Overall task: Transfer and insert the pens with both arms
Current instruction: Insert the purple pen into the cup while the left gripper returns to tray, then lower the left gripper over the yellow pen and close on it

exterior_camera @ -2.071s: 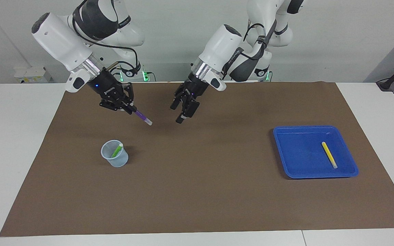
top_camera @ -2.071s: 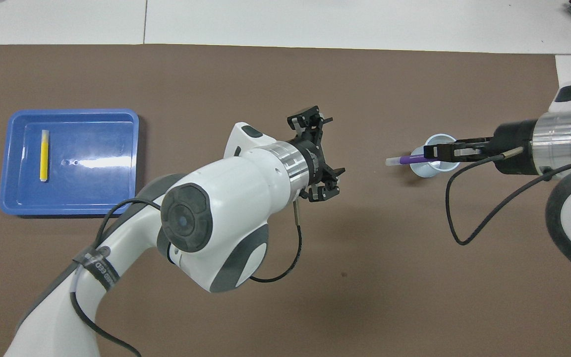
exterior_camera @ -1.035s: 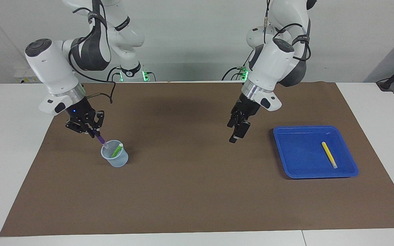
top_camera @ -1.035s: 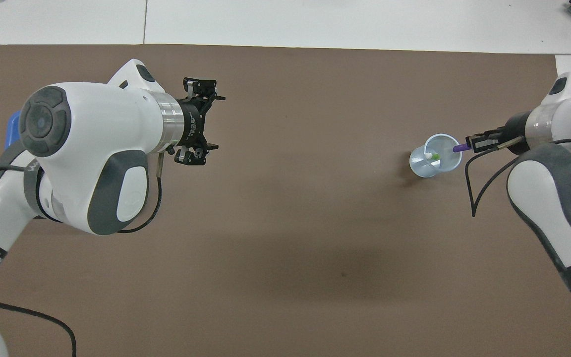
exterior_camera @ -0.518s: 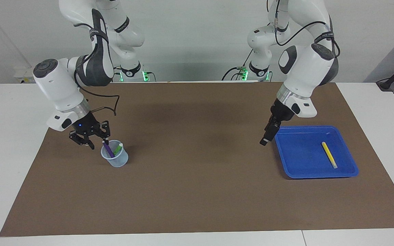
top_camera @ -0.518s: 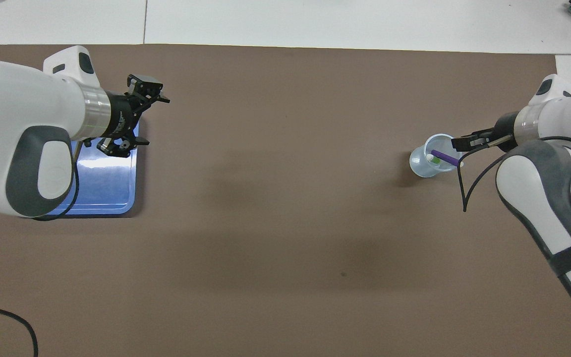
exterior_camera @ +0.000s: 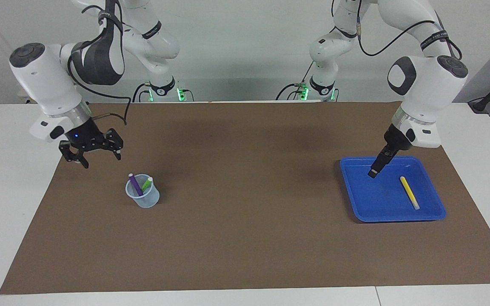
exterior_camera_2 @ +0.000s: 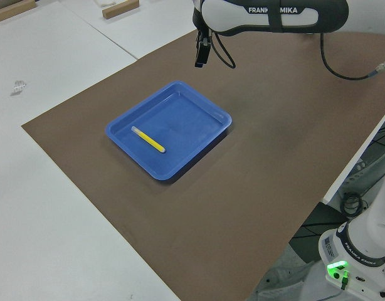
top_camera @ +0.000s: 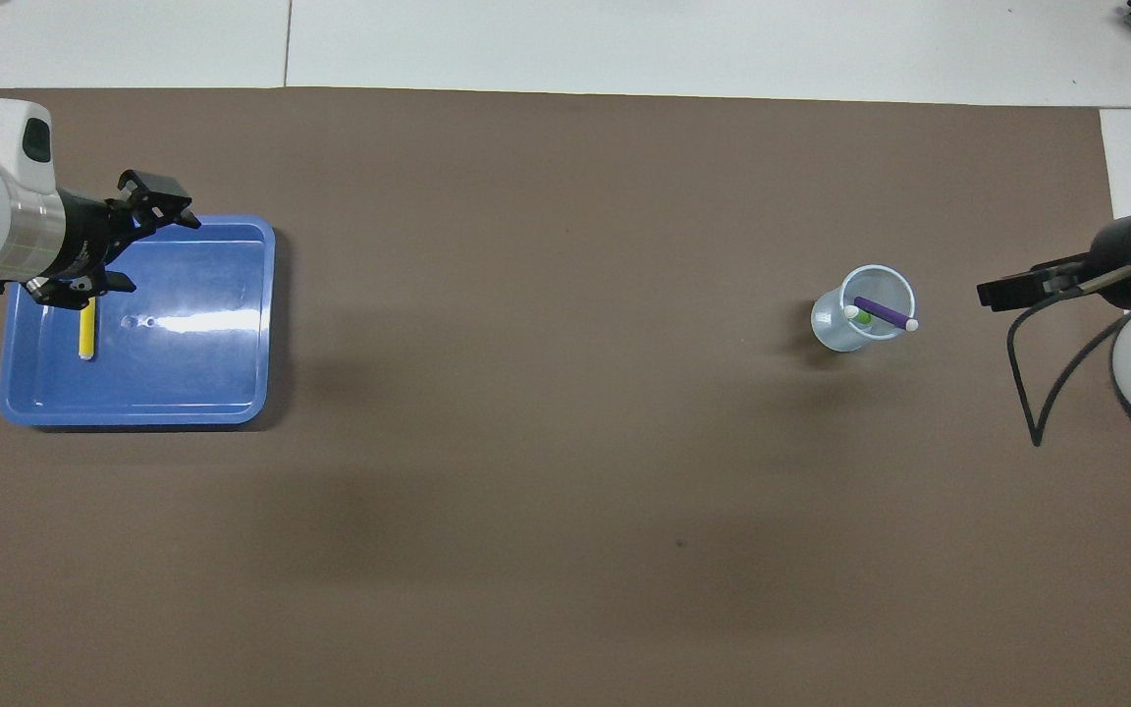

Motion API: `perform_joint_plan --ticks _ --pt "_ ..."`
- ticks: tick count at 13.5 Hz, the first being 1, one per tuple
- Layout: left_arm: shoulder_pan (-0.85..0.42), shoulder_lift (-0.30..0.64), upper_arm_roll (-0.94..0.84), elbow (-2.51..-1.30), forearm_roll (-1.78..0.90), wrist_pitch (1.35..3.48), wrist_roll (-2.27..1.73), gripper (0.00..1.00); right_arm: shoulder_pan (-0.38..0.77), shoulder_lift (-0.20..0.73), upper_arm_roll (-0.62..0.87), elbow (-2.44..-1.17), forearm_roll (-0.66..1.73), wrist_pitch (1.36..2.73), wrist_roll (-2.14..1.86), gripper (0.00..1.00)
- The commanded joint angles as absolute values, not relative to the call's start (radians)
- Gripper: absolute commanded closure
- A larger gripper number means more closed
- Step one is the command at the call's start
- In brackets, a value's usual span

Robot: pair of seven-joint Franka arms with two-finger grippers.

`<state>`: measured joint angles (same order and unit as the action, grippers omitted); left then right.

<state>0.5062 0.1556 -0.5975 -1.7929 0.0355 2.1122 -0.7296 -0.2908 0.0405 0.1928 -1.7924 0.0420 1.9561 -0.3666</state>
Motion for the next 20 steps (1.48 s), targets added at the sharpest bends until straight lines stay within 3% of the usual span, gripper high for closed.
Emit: perform_joint_plan --ticks 1,4,6,10,17,20 --pt "0.508 0.121 -0.595 -1.818 0.119 2.086 -0.712 0.0 -0.304 -0.006 0.202 -1.76 0.014 1.877 -0.37 0.0" --pt "0.549 0.117 -0.595 -1.833 0.117 2.085 -0.614 0.0 -0.304 -0.04 0.206 -1.755 0.023 1.772 -0.32 0.0" --pt "0.569 0.124 -0.594 -1.835 0.117 2.109 -0.551 0.0 -0.235 -0.044 0.233 -1.755 0.025 1.74 -0.08 0.0" --pt "0.63 0.162 -0.581 -1.838 0.124 2.135 -0.006 0.0 -0.212 -0.051 0.232 -1.753 0.018 1.701 -0.003 0.0" --pt "0.655 0.356 -0.565 -1.853 0.273 2.295 0.011 0.0 -0.238 -0.058 0.218 -1.753 0.017 1.689 -0.038 0.0" --pt "0.704 0.393 -0.56 -1.855 0.276 2.324 0.015 0.0 -0.247 -0.06 0.216 -1.756 0.018 1.689 -0.038 0.0"
